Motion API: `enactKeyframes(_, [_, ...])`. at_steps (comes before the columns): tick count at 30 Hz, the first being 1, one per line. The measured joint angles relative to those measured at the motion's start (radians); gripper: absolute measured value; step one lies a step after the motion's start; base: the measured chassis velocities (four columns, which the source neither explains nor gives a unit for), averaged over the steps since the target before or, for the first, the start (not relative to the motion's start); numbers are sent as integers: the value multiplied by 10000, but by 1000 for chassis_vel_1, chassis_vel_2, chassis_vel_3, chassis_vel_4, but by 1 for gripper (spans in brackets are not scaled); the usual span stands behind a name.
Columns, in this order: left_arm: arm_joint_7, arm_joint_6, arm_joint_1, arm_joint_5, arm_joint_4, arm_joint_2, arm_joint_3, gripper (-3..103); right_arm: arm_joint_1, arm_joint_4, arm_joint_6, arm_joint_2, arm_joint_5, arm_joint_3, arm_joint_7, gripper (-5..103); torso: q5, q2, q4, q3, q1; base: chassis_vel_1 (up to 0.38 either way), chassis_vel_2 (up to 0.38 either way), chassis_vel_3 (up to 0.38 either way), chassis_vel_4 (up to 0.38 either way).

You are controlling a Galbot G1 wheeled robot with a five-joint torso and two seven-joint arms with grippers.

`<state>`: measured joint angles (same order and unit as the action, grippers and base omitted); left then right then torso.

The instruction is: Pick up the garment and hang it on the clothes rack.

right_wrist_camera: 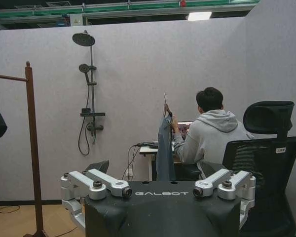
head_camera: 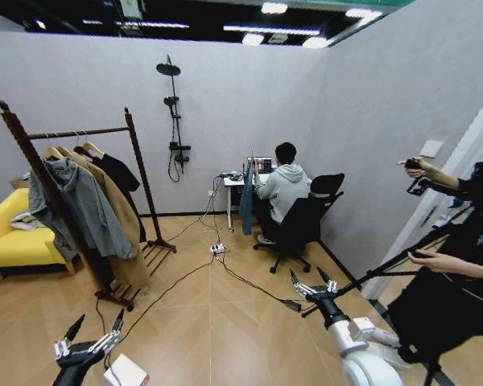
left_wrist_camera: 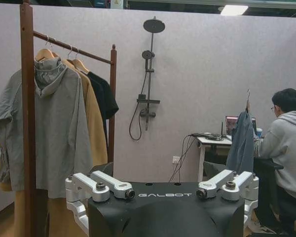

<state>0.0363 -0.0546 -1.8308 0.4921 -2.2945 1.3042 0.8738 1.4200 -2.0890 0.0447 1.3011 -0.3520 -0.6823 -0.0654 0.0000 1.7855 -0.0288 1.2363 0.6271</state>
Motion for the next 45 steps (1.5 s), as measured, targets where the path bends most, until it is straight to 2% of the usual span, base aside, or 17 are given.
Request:
enactKeyframes(27, [0,0,0,0,0,0,0,100,-95,291,-50,31,149,74,-38,100,1,2,0,0,-1,-17,19,13,-15])
enactKeyframes(45, [0,0,0,0,0,0,0,100,-91,377,-261,65,155,182,-56,100,0,-1,-1,0,3,-186,189,194,-188])
